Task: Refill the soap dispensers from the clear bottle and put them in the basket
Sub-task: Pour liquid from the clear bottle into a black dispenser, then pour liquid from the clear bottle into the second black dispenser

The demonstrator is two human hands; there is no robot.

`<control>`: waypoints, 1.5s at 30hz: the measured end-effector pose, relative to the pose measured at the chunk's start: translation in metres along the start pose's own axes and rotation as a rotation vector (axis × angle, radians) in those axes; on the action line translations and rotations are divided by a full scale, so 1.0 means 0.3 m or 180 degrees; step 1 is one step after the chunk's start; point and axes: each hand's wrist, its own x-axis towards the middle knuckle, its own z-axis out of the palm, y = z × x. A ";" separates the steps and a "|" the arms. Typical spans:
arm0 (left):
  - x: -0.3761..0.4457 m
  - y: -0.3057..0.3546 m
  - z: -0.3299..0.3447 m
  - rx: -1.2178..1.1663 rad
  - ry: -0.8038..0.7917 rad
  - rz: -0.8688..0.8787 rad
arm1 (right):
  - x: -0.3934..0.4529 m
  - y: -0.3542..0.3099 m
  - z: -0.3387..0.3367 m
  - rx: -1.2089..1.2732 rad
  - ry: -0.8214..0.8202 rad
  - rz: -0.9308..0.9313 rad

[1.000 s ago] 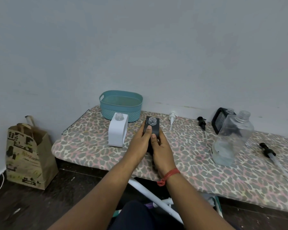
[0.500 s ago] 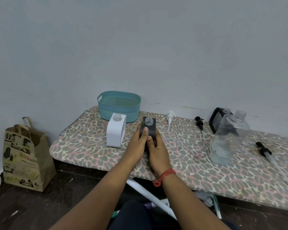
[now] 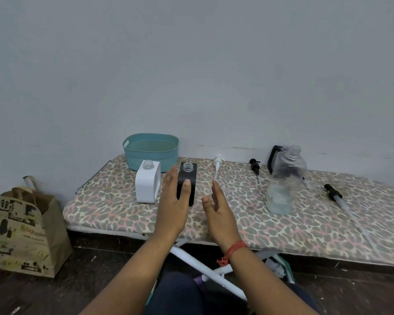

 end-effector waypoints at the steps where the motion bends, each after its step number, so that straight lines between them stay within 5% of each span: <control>1: -0.009 0.017 0.007 0.0148 0.0048 0.0155 | -0.013 -0.002 -0.020 -0.0004 0.0039 -0.0029; 7: -0.036 0.144 0.105 0.0476 -0.0342 0.0819 | -0.049 -0.047 -0.154 0.0102 0.0284 -0.0182; 16: 0.015 0.214 0.265 0.0673 -0.0783 0.0820 | -0.054 -0.113 -0.396 0.0185 0.0889 -0.0614; 25: 0.110 0.164 0.375 0.0913 -0.0959 0.0721 | 0.021 -0.067 -0.639 0.0058 0.2139 -0.0876; 35: 0.345 0.073 0.507 0.1409 -0.1125 0.0719 | 0.222 0.088 -0.785 -0.0358 0.2134 -0.0398; 40: 0.495 0.059 0.629 0.1706 -0.1206 0.1005 | 0.330 0.161 -0.827 -0.1030 0.1872 -0.0120; 45: 0.633 0.071 0.742 0.2508 -0.1391 0.1945 | 0.423 0.199 -0.944 -0.3015 0.1659 -0.0003</control>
